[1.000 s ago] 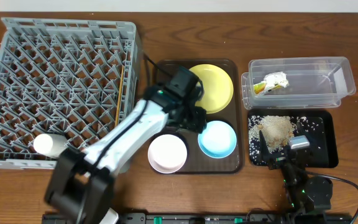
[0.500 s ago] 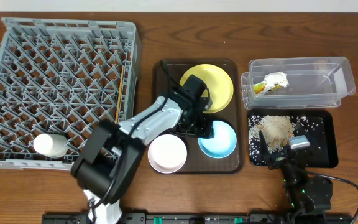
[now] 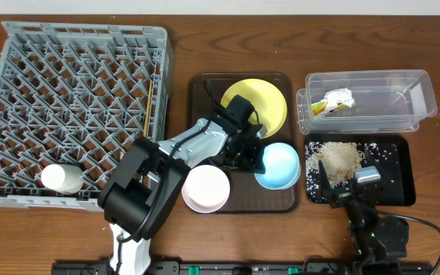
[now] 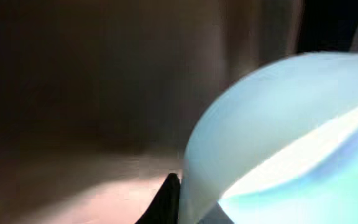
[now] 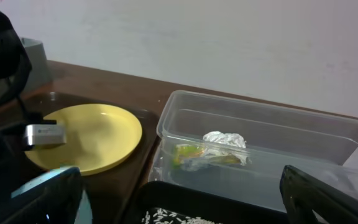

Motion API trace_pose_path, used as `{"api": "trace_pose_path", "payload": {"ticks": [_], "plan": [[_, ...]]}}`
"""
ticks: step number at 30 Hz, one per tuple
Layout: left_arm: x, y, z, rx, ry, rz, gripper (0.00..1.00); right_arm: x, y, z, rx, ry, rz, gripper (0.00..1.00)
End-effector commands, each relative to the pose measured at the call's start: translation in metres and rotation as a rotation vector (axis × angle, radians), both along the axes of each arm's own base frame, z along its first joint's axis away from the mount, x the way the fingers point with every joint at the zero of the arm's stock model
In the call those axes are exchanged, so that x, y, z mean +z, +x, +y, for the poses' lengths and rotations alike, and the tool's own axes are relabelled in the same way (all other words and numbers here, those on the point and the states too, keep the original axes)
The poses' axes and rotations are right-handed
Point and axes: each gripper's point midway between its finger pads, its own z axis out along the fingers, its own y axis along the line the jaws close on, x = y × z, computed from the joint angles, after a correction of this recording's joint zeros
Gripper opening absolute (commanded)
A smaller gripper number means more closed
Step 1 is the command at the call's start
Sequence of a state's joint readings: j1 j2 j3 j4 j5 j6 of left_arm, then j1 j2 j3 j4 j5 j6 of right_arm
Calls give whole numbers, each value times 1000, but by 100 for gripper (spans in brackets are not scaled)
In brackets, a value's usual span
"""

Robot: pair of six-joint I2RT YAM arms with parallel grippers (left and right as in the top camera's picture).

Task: Sort waste into correct bins and load items into the dishwasher
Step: 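Reach the left gripper to the light-blue bowl and grasp its rim, then carry the blue bowl left and set it in the dish rack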

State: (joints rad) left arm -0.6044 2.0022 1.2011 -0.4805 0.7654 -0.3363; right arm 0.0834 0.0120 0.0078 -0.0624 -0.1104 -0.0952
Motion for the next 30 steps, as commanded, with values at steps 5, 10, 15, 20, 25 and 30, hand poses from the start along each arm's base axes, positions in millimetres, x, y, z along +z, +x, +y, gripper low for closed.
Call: {"api": "trace_pose_path", "payload": {"ticks": [5,10,15,20,25,30], "plan": [[47,15,2,32,-226,64,8,0,0,-2,-12,1,-1,99],[94,60,58,187,-132,-136,8,0,0,-2,-12,1,-1,99],[141,94,172,455,193,-363,8,0,0,-2,-12,1,-1,99],[172,85,315,786,675,-504,8,0,0,-2,-12,1,-1,99],[184,62,404,925,1075,-526,8,0,0,-2,-12,1,-1,99],[185,61,437,918,1340,-536,8,-1,0,-2,-12,1,0,99]]}}
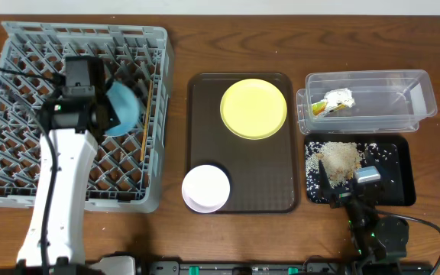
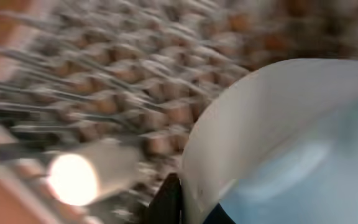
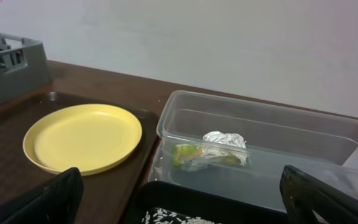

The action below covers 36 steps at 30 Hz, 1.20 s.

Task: Sort waste into correct bins and load items into the dishwasher
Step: 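Carry the blue bowl left and set it in the dish rack, then reach back to the tray and grasp the pink-white bowl rim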

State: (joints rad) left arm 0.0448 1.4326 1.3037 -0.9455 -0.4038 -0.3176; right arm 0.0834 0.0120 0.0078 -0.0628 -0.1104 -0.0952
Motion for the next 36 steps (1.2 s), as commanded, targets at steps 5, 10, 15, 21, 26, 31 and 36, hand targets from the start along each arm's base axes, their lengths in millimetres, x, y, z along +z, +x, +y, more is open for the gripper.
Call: {"api": "trace_pose_path", "payload": {"ticks": [5,10,15,21,26,31,36], "plan": [[-4,0,39,92,343,131,8,0,0,-2,-12,1,-1,99],[-22,15,24,36,402,185,8,0,0,-2,-11,0,-1,99],[-24,27,-2,-46,515,204,8,0,0,-2,-12,1,-1,99],[-36,35,-24,-130,636,267,8,0,0,-2,-12,1,-1,99],[-26,41,-32,-157,810,278,8,0,0,-2,-12,1,-1,99],[-6,44,-37,-156,926,247,8,0,0,-2,-11,0,-1,99],[-8,44,-37,-160,923,253,8,0,0,-2,-11,0,-1,99]]}}
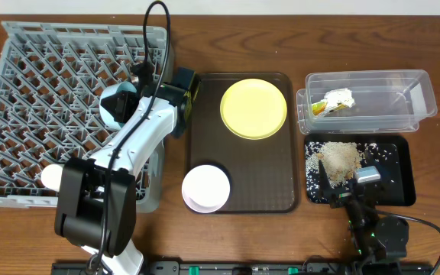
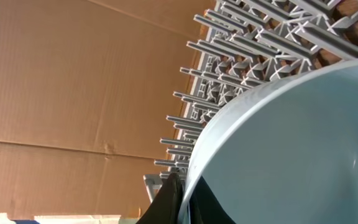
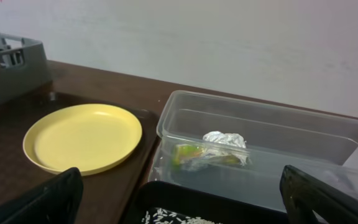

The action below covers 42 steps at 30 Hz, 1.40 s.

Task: Sort waste into correct bins and load items into the dishwasher
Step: 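Reach back to the tray and grasp the pink-white bowl rim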

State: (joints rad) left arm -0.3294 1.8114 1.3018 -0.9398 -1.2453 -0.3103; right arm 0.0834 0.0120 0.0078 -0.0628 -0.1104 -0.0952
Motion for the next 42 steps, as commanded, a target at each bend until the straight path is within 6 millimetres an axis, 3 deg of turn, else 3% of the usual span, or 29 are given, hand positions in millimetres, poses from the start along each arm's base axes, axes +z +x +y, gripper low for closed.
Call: {"api": "trace_pose_path", "payload": {"ticks": [1,9,19,27,32,35,42], "plan": [[3,-1,4,6,56,9,8,0,0,-2,-12,1,-1,99],[2,-2,15,37,48,7,8,0,0,-2,-12,1,-1,99],[-6,-2,8,22,3,22,8,0,0,-2,-12,1,-1,99],[-45,-10,-26,-40,-191,124,16,0,0,-2,-12,1,-1,99],[-41,-18,-42,-80,-182,154,40,0,0,-2,-12,1,-1,99],[-40,-26,-57,-78,-262,138,53,0,0,-2,-12,1,-1,99],[-45,-54,-116,-41,-792,82,56,0,0,-2,-12,1,-1,99]]}}
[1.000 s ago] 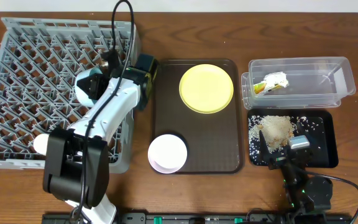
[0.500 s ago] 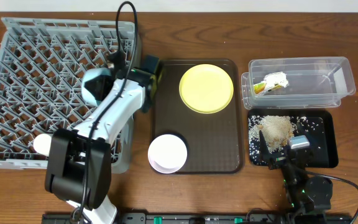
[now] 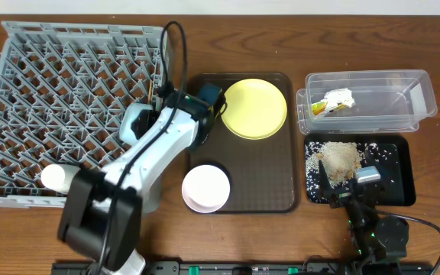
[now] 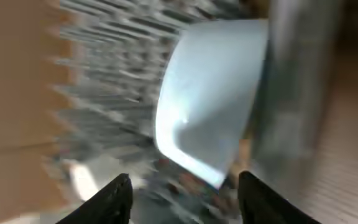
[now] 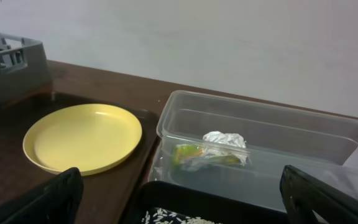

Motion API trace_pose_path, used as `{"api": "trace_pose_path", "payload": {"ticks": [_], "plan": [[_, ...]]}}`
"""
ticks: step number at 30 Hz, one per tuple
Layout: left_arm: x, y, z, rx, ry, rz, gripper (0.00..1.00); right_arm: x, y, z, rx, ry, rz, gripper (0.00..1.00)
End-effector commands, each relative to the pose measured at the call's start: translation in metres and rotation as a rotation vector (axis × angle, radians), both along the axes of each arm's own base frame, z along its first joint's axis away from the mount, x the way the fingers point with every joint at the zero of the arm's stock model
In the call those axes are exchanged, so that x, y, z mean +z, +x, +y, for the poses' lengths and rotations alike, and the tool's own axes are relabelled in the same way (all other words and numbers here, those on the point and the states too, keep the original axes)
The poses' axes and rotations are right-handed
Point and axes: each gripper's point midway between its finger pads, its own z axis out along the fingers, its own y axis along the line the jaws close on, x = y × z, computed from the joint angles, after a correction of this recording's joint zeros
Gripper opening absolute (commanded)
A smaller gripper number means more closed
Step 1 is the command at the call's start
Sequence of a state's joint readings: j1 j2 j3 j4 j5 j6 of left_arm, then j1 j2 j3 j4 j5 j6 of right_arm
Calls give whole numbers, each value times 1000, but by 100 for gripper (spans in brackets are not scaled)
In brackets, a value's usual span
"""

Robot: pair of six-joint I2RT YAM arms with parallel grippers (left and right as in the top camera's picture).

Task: Sort waste into correct bins and load items into the dishwasher
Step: 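Reach back to the tray and grasp the pink-white bowl rim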

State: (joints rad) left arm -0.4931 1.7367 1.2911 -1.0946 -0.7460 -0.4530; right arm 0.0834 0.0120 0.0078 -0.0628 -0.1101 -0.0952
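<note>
A light blue bowl (image 3: 136, 122) stands tilted on its edge in the grey dish rack (image 3: 21, 92), near the rack's right wall. In the blurred left wrist view the bowl (image 4: 210, 112) lies ahead of my open left gripper (image 4: 188, 186), and nothing is between the fingers (image 4: 120, 199). Overhead, the left gripper (image 3: 176, 113) sits between the bowl and the brown tray (image 3: 277, 200). The tray holds a yellow plate (image 3: 253, 107) and a white bowl (image 3: 206, 188). My right gripper (image 3: 347, 191) rests open at the front right, empty.
A white cup (image 3: 59, 177) lies in the rack's front left. A clear bin (image 3: 373, 80) holds crumpled wrapper waste (image 5: 213, 149). A black tray (image 3: 399, 191) holds a pile of rice (image 3: 341, 159). A thin wooden stick (image 3: 153, 90) lies in the rack near its right wall.
My left gripper was shut on the blue bowl's rim over the rack's right side. Now it is open and drawn back toward the tray, and the bowl rests in the rack. The right arm is unmoved.
At first my left gripper was at the blue bowl on the brown tray beside the white bowl. Then it held the bowl over the rack's middle, then at the rack's right part. Now the bowl stands in the rack and the gripper is open.
</note>
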Motion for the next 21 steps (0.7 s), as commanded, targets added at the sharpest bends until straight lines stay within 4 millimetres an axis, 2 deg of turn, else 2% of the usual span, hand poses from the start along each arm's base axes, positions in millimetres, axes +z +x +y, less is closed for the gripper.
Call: {"api": "trace_pose_path", "payload": {"ticks": [1,5,7,11,14,15,18,21], "plan": [[10,-15,-45,98,-427,-48,58,0,0,-2,-12,1,-1,99],[24,-33,-88,87,-767,14,59,0,0,-2,-11,1,-1,99],[26,-40,-96,66,-830,51,59,0,0,-2,-11,1,-1,99],[7,-62,-113,6,-921,200,59,0,0,-2,-11,0,-1,99],[-16,-80,-108,40,-908,276,59,0,0,-2,-11,1,-1,99],[-26,-86,-100,68,-872,285,58,0,0,-2,-11,1,-1,99],[-43,-91,-77,120,-763,263,56,0,0,-2,-11,1,-1,99],[-58,-95,-71,124,-738,263,53,0,0,-2,-11,1,-1,99]]}}
